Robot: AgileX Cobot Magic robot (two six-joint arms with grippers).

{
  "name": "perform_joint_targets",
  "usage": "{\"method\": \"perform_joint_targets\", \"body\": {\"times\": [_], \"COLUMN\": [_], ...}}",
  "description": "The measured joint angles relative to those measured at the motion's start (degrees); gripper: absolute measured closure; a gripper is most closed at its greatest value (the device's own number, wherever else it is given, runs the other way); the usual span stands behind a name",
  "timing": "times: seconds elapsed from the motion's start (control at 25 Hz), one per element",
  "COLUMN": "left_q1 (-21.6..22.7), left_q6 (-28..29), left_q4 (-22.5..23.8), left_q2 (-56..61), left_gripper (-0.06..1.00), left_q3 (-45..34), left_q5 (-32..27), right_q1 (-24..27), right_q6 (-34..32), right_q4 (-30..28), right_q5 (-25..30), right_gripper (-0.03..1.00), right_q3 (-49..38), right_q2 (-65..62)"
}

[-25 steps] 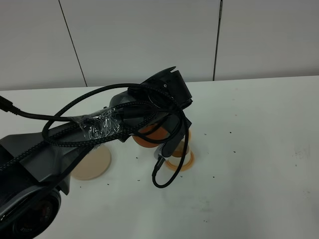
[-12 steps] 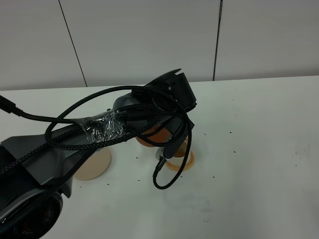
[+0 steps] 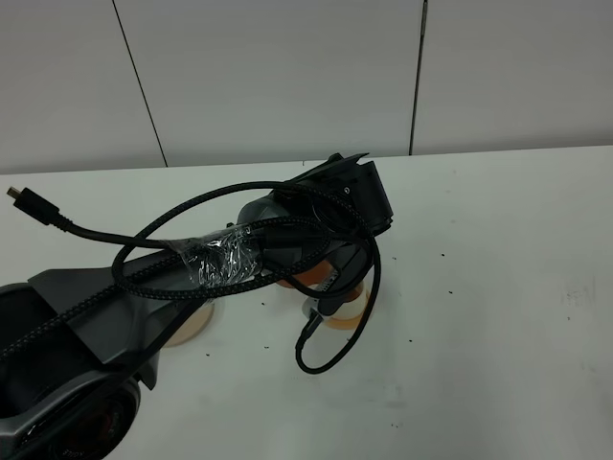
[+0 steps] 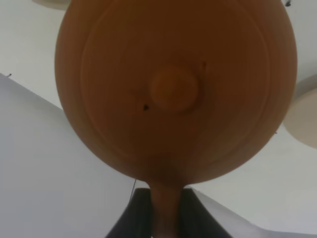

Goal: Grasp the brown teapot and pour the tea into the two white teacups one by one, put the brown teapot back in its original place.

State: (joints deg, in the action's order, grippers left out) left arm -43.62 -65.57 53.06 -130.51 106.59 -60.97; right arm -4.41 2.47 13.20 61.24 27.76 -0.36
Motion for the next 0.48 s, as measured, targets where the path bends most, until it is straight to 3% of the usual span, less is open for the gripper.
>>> {"method": "perform_joint_targets", "body": {"times": [0.48], "left_q1": [0.0], "left_q6": [0.0], "left_q4": [1.3], "left_q2": [0.0], "left_gripper": [0.77], "left_q3": [0.0], "left_q5": [0.6], "right_q1": [0.0], "right_q6": [0.0], "right_q4": [0.0], "right_q5": [0.0], "right_gripper": [0.73], "right_q3": [0.0], "right_q2": [0.0]}}
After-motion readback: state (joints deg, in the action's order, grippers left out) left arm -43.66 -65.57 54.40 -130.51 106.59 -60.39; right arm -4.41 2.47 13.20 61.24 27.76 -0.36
